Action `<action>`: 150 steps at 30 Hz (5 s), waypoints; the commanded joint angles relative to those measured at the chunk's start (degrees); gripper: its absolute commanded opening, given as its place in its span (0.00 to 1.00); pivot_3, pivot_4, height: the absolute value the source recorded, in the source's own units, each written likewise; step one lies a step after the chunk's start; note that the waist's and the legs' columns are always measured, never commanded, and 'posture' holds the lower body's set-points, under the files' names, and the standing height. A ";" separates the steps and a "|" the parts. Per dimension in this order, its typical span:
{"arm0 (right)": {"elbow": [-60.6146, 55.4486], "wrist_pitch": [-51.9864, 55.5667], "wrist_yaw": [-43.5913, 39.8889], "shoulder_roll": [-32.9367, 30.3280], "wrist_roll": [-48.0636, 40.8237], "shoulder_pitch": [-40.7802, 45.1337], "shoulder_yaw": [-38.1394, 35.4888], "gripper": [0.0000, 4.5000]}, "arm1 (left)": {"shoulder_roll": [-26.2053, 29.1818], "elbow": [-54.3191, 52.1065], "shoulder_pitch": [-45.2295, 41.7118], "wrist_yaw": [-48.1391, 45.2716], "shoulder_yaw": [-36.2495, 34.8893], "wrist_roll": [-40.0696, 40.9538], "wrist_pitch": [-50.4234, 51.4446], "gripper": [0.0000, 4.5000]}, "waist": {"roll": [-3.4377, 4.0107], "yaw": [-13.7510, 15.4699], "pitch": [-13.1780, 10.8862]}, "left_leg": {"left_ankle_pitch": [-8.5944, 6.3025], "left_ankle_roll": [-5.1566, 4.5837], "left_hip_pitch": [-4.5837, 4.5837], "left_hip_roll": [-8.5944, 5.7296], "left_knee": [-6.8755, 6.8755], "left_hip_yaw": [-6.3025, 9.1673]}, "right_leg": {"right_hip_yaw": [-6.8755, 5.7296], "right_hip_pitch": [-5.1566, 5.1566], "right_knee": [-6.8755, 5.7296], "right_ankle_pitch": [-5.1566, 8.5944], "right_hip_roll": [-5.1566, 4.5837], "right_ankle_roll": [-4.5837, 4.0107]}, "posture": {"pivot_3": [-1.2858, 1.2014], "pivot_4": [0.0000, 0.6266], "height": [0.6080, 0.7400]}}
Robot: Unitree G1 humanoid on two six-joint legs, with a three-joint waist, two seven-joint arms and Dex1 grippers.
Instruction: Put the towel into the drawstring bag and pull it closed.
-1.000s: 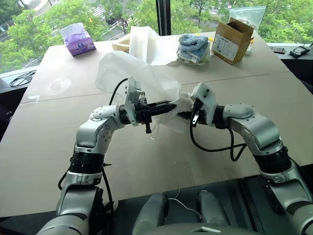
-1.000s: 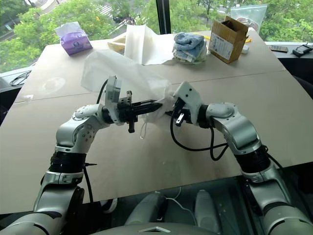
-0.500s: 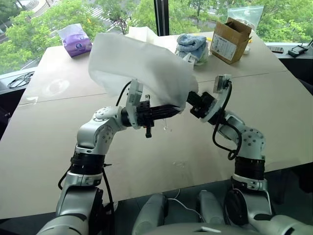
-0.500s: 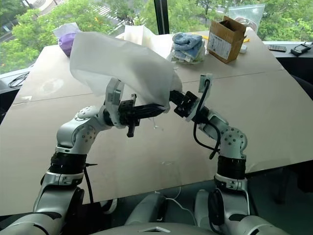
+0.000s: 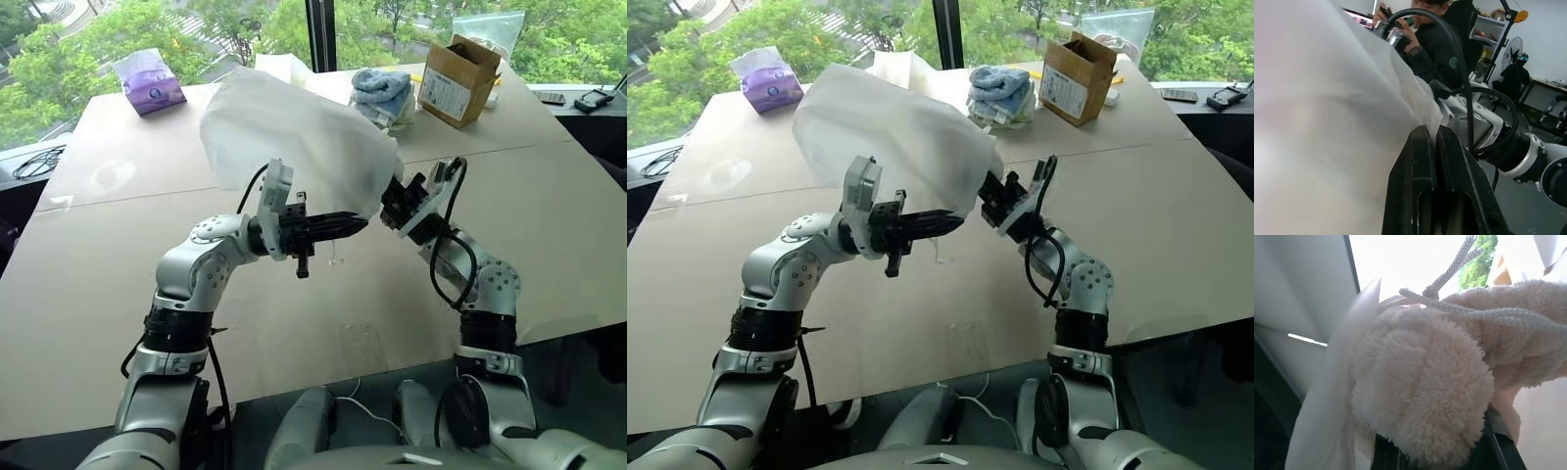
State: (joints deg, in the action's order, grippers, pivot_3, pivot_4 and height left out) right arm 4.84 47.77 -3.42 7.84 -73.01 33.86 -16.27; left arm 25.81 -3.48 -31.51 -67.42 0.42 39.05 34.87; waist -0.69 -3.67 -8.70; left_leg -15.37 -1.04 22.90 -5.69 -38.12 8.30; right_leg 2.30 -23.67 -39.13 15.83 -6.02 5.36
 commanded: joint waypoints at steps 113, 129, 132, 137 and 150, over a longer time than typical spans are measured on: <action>-25.63 7.29 -15.25 -22.18 17.86 -16.48 14.12 0.50 | -6.86 2.40 0.12 15.91 -6.12 8.23 8.84 0.00 | -0.03 1.22 0.01 | 0.04 0.08 -0.05 -0.01 -0.11 -0.03 | 0.08 -0.01 -0.28 0.01 0.03 0.00 | 0.52 0.24 1.00; -15.77 5.84 -13.43 -12.38 11.77 -8.96 9.14 0.01 | -3.49 0.77 1.93 7.19 -2.79 9.00 12.06 0.00 | -0.02 1.24 0.00 | 0.04 0.07 -0.04 0.00 -0.08 -0.02 | 0.07 -0.01 -0.25 0.00 0.02 -0.01 | 0.52 0.24 1.00; -14.03 5.58 -15.01 -11.52 13.38 -8.16 11.32 0.01 | -3.53 0.35 2.10 6.94 -2.29 9.17 12.56 0.00 | -0.02 1.11 0.00 | 0.05 0.08 -0.05 0.01 -0.08 -0.03 | 0.08 -0.01 -0.26 0.00 0.03 -0.01 | 0.52 0.24 1.00; -12.57 4.54 -17.29 -9.48 15.08 -7.16 13.75 0.01 | -4.09 -0.18 2.11 7.17 -2.06 9.73 13.30 0.00 | -0.02 1.15 0.00 | 0.05 0.08 -0.05 0.01 -0.07 -0.02 | 0.08 -0.02 -0.25 0.00 0.03 -0.01 | 0.52 0.24 1.00; -6.23 -1.60 -19.62 -4.62 20.96 -2.99 14.11 0.18 | -4.67 -1.49 2.51 7.92 -2.22 10.76 14.43 0.00 | -0.01 1.13 0.00 | 0.05 0.08 -0.05 0.01 -0.07 -0.01 | 0.07 -0.02 -0.26 0.00 0.03 -0.01 | 0.52 0.24 1.00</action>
State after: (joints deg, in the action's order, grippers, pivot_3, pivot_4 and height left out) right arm -0.67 49.56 -21.92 1.65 -53.24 28.92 -3.07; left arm 21.67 -1.85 -28.62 -59.11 -2.27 48.49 49.27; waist -0.71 -2.54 -8.70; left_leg -15.32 -0.96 22.85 -5.68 -38.19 8.29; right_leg 2.36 -23.69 -39.39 15.83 -5.99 5.35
